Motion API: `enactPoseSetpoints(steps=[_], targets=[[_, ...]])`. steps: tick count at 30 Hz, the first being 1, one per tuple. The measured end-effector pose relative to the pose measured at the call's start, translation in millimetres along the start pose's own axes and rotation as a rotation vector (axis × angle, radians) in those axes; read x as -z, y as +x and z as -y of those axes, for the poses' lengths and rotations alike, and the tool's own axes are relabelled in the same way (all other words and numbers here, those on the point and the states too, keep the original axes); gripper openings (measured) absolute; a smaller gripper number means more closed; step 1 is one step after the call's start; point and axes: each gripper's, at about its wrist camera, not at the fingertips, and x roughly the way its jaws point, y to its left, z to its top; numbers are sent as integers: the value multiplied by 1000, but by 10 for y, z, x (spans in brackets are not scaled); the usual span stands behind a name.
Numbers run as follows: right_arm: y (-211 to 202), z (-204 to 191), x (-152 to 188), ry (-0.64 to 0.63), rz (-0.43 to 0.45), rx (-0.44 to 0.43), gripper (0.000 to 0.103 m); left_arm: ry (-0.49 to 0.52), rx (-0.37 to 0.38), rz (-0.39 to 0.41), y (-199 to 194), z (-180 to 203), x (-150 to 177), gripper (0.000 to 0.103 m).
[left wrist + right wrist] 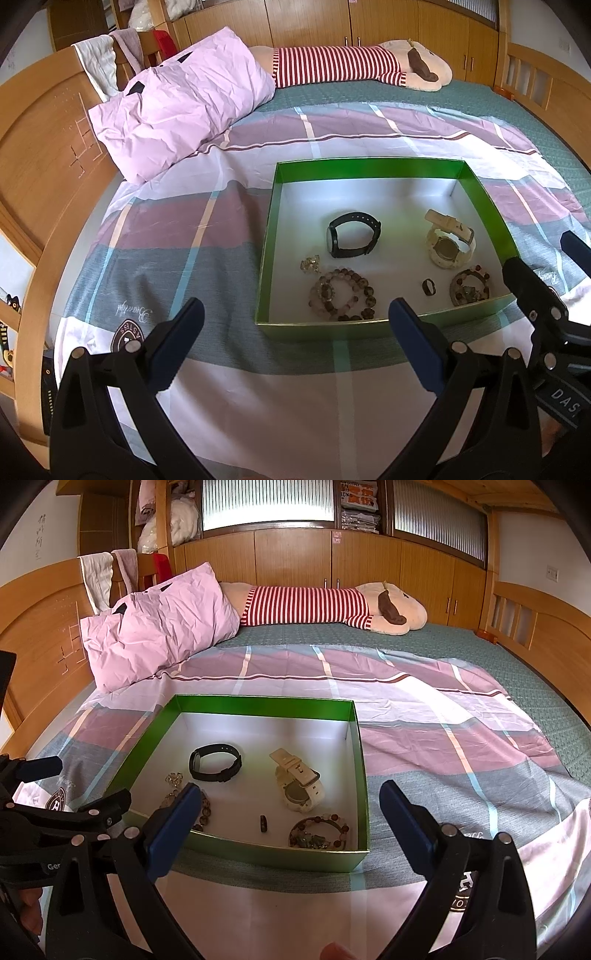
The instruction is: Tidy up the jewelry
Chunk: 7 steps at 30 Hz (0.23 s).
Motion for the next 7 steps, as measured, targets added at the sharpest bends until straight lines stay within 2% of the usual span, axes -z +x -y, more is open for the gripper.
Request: enactPoseSetpoints(steps=[7], targets=[[-14,15,-17,4,-1,-9,97,-10,30,13,-35,3,-13,101]])
